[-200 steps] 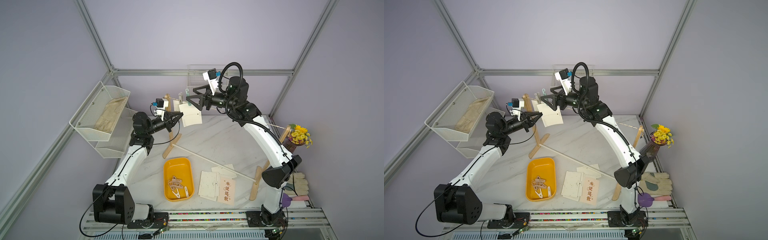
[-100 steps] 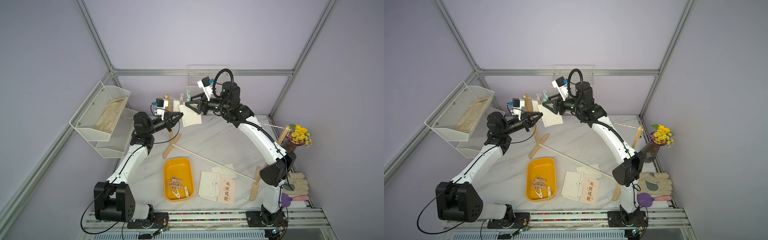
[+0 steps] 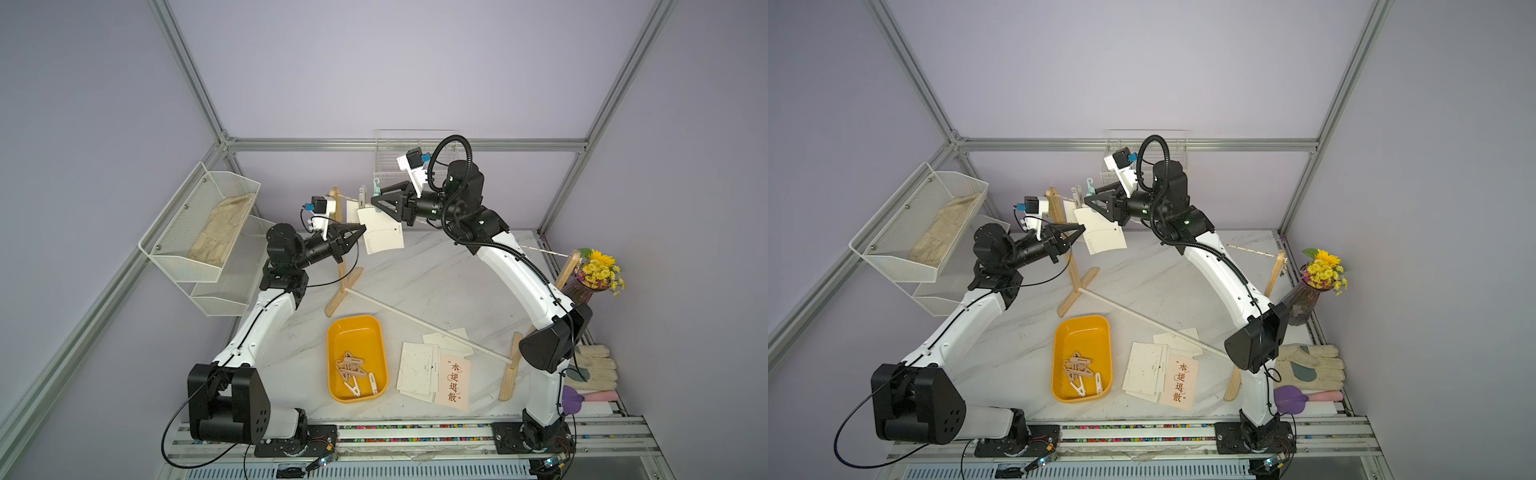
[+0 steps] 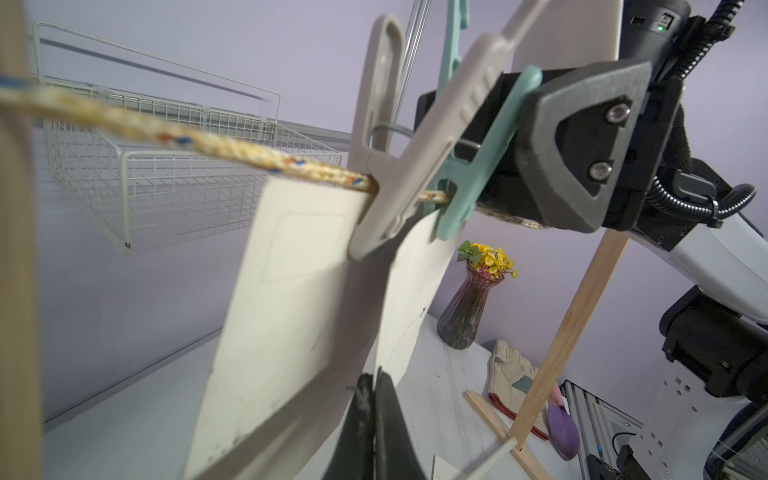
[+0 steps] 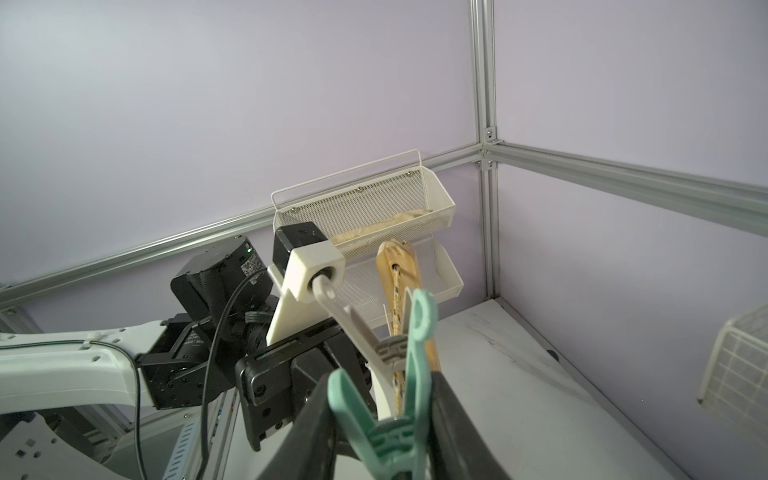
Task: Remove the postcards from the strings
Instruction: Remove the clamp from the clothesline, then place the postcard on the postcard.
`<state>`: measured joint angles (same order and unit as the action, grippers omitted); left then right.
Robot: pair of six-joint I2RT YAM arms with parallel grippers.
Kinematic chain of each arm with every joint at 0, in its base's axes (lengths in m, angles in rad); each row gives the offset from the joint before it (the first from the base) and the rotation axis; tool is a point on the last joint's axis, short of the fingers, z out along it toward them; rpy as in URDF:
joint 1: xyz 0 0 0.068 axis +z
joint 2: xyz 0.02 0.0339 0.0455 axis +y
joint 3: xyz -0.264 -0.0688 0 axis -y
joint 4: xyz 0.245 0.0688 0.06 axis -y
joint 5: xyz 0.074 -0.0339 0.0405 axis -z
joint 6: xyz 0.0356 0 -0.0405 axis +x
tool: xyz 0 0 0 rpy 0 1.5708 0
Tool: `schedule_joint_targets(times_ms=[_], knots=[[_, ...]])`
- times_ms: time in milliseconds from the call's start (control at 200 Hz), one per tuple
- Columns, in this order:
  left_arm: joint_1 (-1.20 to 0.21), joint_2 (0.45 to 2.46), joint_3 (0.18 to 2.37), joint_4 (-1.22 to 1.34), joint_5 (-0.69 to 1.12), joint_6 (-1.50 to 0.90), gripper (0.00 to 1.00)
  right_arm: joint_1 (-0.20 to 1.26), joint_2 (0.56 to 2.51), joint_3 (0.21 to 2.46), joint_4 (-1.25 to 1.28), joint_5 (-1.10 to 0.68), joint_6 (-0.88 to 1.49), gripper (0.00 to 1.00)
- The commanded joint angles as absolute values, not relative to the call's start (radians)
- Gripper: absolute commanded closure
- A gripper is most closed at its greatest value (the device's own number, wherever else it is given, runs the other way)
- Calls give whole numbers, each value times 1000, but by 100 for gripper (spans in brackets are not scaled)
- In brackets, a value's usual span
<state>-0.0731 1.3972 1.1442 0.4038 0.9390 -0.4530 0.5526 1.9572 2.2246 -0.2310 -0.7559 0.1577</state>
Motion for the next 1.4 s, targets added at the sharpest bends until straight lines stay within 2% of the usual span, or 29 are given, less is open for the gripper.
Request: schedule_joint_targets(times_ms=[0,235,625,895,1125,1395], knots=[[-66,1400,1195,445,932,-468,100,563,1972,2256,-207,-772,156,71],[-66,1392,1191,446,945,-481,100,566,1957,2246,-183,-738,153,74],[-157,1305,1056,405,952,-442,100,566,1840,2219,-122,-473,56,74],[-251,1243,996,222,911,-340,100,566,1596,1936,51,-404,58,72],[-476,1241,1006,-90,861,-180,100,566,1318,1585,157,-447,145,72],[-671,1313,892,-146,796,-330,100,566,1028,1276,119,-429,172,72]])
